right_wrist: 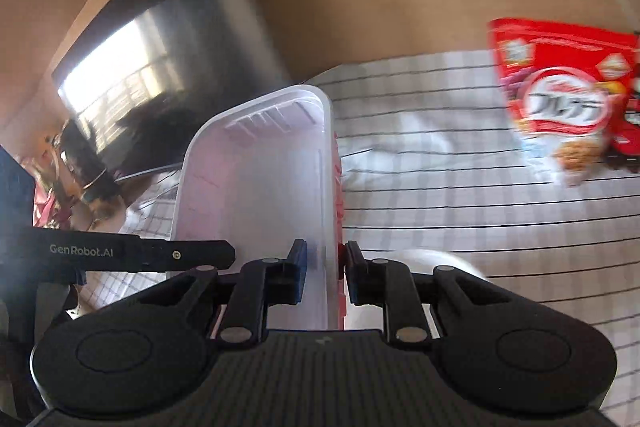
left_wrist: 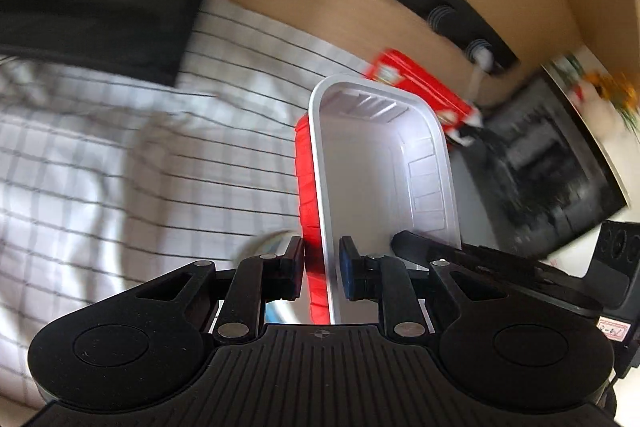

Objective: Organize plates and bowls
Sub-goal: 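Carry the tray with both tools and lower it onto the bowl stack, then hold the tray on the stack with both tools and settle it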

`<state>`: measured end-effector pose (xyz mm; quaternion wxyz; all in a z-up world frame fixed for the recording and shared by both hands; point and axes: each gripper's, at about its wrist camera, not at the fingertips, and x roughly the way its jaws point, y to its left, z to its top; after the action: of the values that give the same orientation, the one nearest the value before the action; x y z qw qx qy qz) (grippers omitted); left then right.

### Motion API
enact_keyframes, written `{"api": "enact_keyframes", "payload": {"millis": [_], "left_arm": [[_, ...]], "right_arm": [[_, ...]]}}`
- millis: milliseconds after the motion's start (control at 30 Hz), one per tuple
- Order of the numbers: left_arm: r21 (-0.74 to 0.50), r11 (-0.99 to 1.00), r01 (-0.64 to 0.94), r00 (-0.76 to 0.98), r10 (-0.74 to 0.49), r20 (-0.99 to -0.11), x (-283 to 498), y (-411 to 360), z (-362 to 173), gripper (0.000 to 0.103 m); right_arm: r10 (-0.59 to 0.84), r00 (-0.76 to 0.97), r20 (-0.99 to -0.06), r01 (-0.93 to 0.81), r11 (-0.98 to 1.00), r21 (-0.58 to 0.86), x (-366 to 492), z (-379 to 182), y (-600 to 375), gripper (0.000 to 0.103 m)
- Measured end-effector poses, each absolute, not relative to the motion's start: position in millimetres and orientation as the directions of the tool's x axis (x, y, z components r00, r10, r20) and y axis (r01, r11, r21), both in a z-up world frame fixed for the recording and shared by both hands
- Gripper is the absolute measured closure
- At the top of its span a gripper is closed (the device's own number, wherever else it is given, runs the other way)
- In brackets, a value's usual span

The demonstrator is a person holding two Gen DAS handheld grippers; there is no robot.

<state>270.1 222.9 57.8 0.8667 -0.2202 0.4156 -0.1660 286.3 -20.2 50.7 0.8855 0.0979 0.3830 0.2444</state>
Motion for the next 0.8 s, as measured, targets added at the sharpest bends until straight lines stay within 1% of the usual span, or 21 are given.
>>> {"api": "enact_keyframes", "payload": {"millis": [100, 200, 467, 800], "left_arm": [[-0.512, 0.846, 0.150, 0.558, -0.500, -0.662, 275.0, 195.6, 55.2, 0.083], [-0.521, 0.838, 0.160, 0.503, -0.524, -0.688, 284.4, 177.6, 42.6, 0.082], [-0.491, 0.867, 0.088, 0.436, -0.477, -0.763, 303.9, 165.1, -0.8, 0.083], [-0.482, 0.876, 0.025, 0.405, -0.450, -0.796, 314.5, 173.2, -26.7, 0.083]], "right_arm": [[0.489, 0.592, -0.641, -0.319, 0.872, 0.371, 284.3, 46.4, -48.8, 0.083], [0.465, 0.588, -0.662, -0.279, 0.885, 0.374, 288.9, 33.7, -66.0, 0.082], [0.432, 0.537, -0.725, -0.226, 0.901, 0.370, 301.3, -11.1, -67.8, 0.082], [0.438, 0.475, -0.763, -0.227, 0.899, 0.374, 314.6, -40.4, -56.0, 0.082]]}}
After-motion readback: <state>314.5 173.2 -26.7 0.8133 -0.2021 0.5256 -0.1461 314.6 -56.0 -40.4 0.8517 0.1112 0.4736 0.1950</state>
